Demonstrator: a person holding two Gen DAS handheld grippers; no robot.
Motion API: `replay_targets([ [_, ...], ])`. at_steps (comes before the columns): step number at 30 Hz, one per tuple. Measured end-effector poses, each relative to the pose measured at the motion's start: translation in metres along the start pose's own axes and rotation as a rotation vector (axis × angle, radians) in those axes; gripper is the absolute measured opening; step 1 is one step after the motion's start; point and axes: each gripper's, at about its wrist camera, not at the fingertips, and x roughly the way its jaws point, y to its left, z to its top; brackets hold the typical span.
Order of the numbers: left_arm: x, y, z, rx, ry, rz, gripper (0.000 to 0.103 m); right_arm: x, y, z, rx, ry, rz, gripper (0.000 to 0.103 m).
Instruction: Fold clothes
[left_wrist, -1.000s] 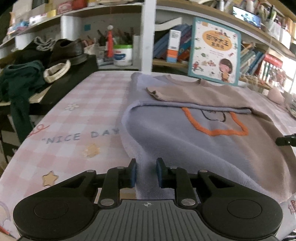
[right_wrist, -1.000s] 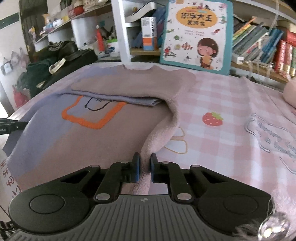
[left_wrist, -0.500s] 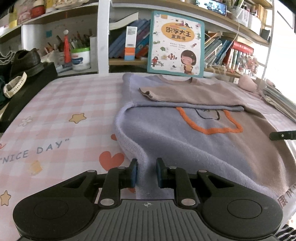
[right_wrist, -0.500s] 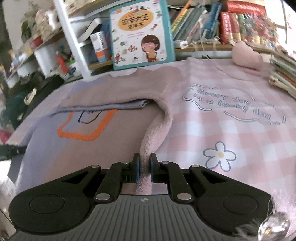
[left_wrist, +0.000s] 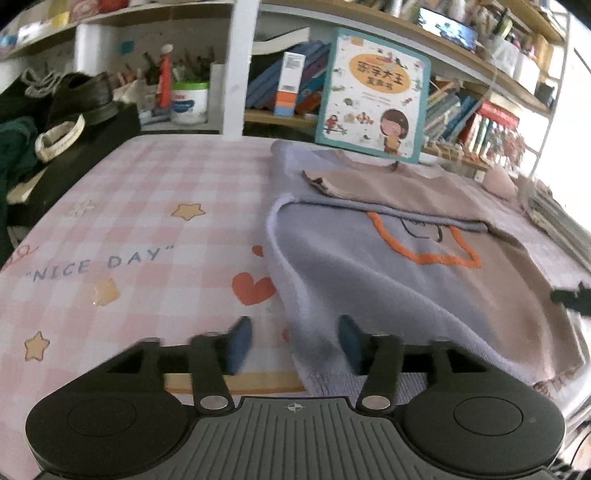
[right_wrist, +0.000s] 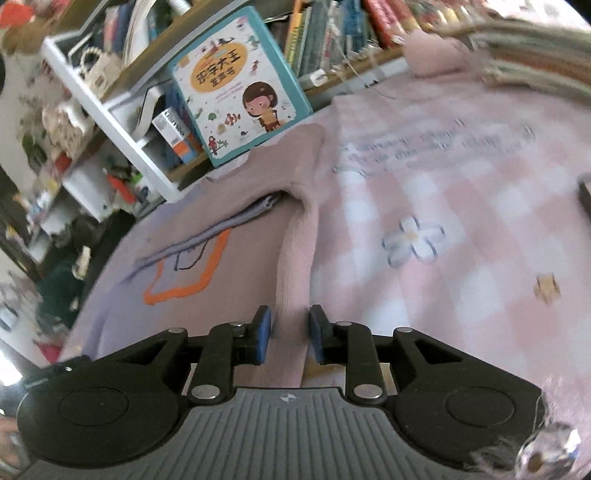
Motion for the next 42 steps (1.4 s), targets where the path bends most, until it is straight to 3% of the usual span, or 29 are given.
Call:
replay_targets([
  [4,0.005,0.002,-0.001,-0.026,0.003,-0.012,0.051,-0.013,0.001,-0.012,0.041,-0.008,0.015,0.026],
  [8,0.007,0.003,-0.003,-0.053,-0.007,-0.032,0.018,-0.018,0.003,-0.020,0.072,-0.015,0.028,0.026],
  [10,0.008,0.004,-0.004,-0.065,-0.006,-0.065,0.012,-0.019,0.006,-0.023,0.071,-0.018,0.028,0.026],
  [12,0.004,0.002,-0.002,-0.049,-0.021,-0.087,0.006,-0.018,0.008,-0.023,0.063,-0.018,0.009,0.016],
  [17,-0.010,-0.002,0.007,-0.053,-0.087,-0.160,0.005,-0.016,0.017,-0.016,0.041,-0.028,0.025,0.011],
  [20,-0.015,-0.006,0.014,-0.066,-0.113,-0.210,0.006,-0.020,0.025,-0.009,0.061,-0.070,0.137,0.011],
  [22,-0.011,-0.007,0.013,-0.051,-0.085,-0.195,0.006,-0.018,0.029,-0.006,0.051,-0.068,0.151,0.011],
  [26,-0.002,-0.004,0.003,-0.037,-0.020,-0.157,0.012,-0.009,0.023,-0.010,0.045,0.006,0.098,0.017],
  [30,0.001,0.009,-0.003,-0.092,0.014,-0.177,0.025,-0.007,0.016,-0.018,0.073,0.034,0.088,0.027],
  [34,0.006,0.017,-0.007,-0.129,0.026,-0.204,0.027,-0.003,0.018,-0.022,0.079,0.044,0.100,0.027],
  [37,0.008,0.024,-0.007,-0.179,0.027,-0.236,0.022,-0.002,0.020,-0.023,0.062,0.042,0.101,0.018],
  [39,0.009,0.025,-0.006,-0.191,0.031,-0.216,0.005,-0.004,0.019,-0.022,0.059,0.030,0.093,0.011],
  [42,0.003,0.024,-0.005,-0.199,0.017,-0.238,0.004,-0.012,0.017,-0.021,0.064,-0.008,0.093,0.009],
])
